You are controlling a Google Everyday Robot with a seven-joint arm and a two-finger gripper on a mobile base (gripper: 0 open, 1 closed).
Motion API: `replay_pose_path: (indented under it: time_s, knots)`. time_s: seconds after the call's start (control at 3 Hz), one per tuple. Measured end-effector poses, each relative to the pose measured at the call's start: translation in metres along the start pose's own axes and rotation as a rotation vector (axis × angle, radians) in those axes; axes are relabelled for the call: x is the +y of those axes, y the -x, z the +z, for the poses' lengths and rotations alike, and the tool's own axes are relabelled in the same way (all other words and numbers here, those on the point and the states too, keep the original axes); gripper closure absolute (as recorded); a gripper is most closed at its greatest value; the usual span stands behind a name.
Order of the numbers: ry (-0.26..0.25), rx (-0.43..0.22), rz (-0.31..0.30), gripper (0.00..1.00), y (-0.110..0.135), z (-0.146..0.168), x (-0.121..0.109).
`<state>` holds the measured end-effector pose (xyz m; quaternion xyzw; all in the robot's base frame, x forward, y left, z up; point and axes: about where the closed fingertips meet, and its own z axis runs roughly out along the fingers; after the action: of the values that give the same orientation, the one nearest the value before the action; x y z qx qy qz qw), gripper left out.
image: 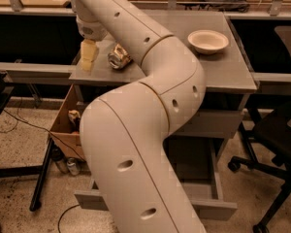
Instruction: Place orange can into middle drawer
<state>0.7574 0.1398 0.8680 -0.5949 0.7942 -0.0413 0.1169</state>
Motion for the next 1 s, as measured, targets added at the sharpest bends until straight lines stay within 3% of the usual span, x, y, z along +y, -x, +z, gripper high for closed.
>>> replay_pose_path:
  time_s: [0.33,1.0]
  knots:
    - [-0.019,0.024,0.014,0.0,-0.002,0.004,-0.005]
    - [-0.01,0.029,0.044,0.0,-0.014,0.02,-0.015]
